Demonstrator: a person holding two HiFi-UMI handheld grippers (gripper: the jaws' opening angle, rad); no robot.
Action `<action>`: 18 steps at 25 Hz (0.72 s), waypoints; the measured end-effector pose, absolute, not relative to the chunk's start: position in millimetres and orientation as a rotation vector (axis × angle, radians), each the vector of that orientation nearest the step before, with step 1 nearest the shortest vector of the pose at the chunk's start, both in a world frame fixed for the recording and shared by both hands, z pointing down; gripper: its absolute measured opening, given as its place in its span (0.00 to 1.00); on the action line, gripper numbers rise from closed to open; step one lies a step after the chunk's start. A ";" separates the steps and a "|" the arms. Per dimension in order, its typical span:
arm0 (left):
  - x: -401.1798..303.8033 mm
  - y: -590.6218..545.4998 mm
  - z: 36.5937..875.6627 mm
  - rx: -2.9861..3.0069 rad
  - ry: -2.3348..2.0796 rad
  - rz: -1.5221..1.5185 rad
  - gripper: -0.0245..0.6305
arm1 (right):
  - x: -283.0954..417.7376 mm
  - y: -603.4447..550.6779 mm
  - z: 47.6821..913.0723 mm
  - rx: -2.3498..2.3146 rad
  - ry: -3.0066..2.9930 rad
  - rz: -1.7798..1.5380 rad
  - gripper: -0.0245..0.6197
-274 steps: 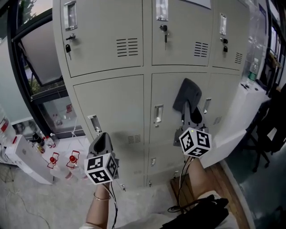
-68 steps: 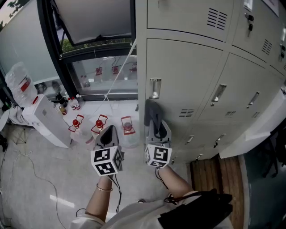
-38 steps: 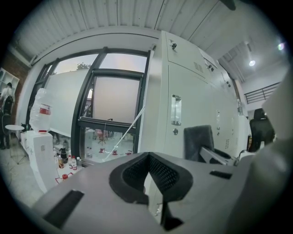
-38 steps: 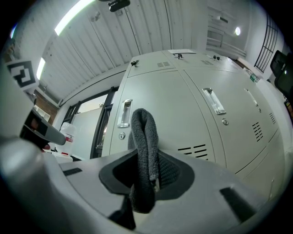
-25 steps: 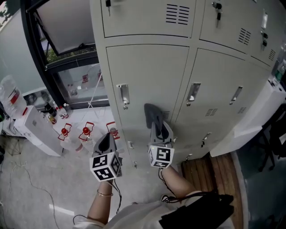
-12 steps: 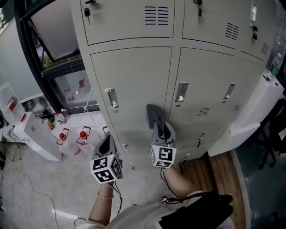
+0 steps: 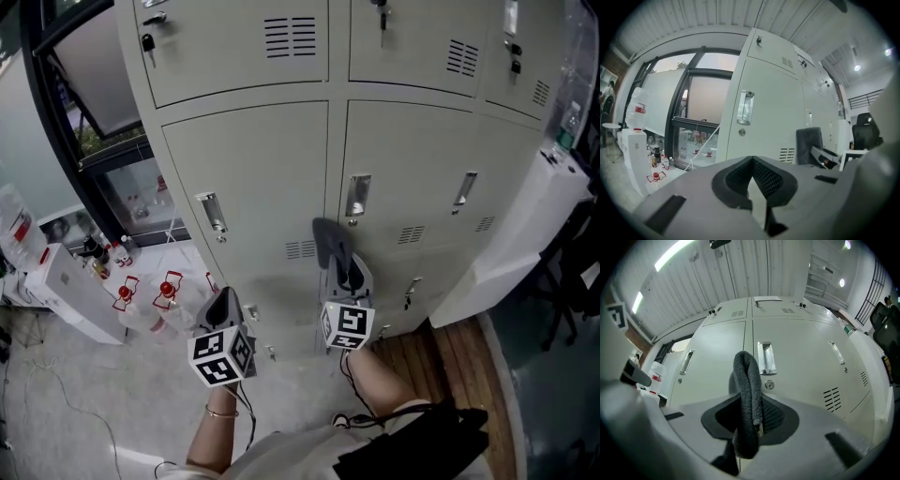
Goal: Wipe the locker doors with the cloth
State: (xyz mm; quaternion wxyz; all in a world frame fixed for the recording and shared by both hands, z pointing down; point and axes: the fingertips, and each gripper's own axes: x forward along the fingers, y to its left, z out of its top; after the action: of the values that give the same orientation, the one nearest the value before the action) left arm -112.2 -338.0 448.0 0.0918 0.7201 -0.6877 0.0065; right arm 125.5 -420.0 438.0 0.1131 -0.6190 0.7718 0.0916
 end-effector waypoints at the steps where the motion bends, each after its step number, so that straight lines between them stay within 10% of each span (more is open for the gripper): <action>1: -109.6 -338.8 447.7 2.140 -2.043 0.017 0.04 | 129.9 -420.5 437.5 -1.820 2.260 0.270 0.16; 18: -87.4 -345.8 448.7 2.132 -2.049 0.027 0.04 | 207.7 -434.4 433.7 -1.911 2.161 0.259 0.16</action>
State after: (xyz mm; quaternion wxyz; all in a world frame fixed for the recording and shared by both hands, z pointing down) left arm -87.4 -345.8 448.7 0.0922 0.7179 -0.6900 0.0092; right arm 207.7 -434.4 433.7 0.1223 -0.6547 0.7407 0.0887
